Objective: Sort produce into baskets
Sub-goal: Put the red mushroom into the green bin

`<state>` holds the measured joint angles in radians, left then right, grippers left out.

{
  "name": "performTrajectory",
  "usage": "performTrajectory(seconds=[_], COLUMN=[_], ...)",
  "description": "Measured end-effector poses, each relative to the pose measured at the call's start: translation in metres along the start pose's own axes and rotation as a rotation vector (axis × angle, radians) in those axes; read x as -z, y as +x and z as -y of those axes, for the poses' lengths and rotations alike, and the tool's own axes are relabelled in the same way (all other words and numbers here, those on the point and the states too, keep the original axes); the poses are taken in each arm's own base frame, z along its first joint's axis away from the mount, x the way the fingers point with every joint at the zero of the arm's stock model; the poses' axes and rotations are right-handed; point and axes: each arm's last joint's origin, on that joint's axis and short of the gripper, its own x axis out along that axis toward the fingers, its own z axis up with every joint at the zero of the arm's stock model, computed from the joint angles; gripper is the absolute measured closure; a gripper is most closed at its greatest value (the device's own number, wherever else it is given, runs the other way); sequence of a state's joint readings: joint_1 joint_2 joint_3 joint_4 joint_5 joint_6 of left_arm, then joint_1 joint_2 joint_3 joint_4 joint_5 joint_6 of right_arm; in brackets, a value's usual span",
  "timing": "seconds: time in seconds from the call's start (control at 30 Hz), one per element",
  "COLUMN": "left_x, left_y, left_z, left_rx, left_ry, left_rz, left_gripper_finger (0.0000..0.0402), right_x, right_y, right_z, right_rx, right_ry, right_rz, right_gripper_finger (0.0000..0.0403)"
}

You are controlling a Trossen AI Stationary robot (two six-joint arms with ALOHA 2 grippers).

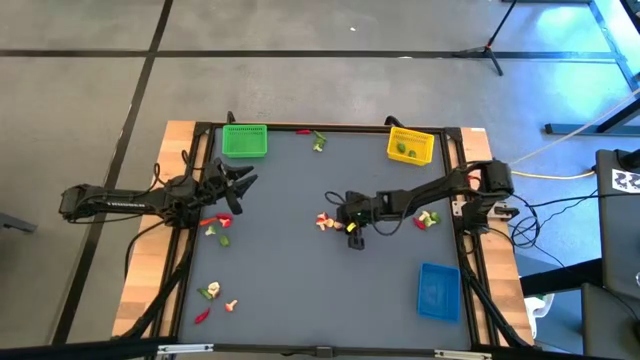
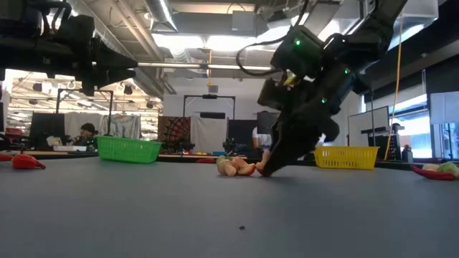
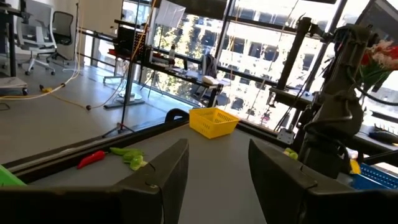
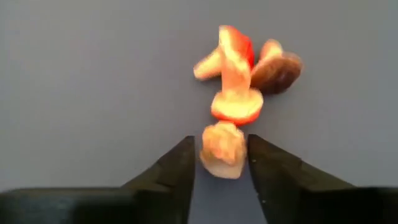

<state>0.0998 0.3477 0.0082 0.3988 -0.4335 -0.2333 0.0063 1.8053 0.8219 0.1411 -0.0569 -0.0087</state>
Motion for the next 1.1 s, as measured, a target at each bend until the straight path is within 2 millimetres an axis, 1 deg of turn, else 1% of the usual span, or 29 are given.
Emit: performTrajectory(seconds=[0.23, 0.3, 0.4, 0.5, 0.6, 0.7, 0.77, 0.9, 1.1], left_x=[0.000, 0.000, 0.000, 0.000, -0.001, -0.002, -0.005, -0.017, -0.033], left_y=[0.000, 0.000, 0.000, 0.000, 0.000, 0.000, 0.001, 0.005, 0.019], left_z=[0.000, 0.000, 0.000, 0.000, 0.000, 0.001, 0.002, 0.008, 0.020], left_rx=[0.000, 0.000, 0.000, 0.001, 0.009, 0.012, 0.027, 0.064, 0.107], left_ry=[-0.001, -0.001, -0.002, -0.005, -0.010, -0.022, -0.026, -0.010, 0.029], left_rz=[0.000, 0.000, 0.002, 0.004, 0.007, 0.008, 0.010, 0.015, -0.029], left_gripper_finger=[0.0237, 0.0237, 0.0238, 0.0238, 0.0238, 0.0238, 0.0238, 0.0238, 0.0238], right_x=[0.000, -0.001, -0.008, -0.020, -0.034, -0.048, -0.055, -0.070, -0.078], right_y=[0.001, -0.001, -0.012, -0.026, -0.041, -0.053, -0.058, -0.065, -0.069], right_z=[0.000, 0.000, 0.001, 0.005, 0.013, 0.025, 0.032, 0.043, 0.049], right_rx=[0.005, 0.006, 0.020, 0.059, 0.101, 0.130, 0.148, 0.174, 0.190], right_ry=[-0.004, -0.016, -0.043, -0.042, -0.027, -0.005, 0.007, 0.025, 0.031], right_rz=[0.006, 0.010, 0.036, 0.070, 0.133, 0.195, 0.227, 0.279, 0.330], right_gripper_finger=[0.0368, 0.0387, 0.0389, 0.0376, 0.0369, 0.0371, 0.0373, 0.0373, 0.0372])
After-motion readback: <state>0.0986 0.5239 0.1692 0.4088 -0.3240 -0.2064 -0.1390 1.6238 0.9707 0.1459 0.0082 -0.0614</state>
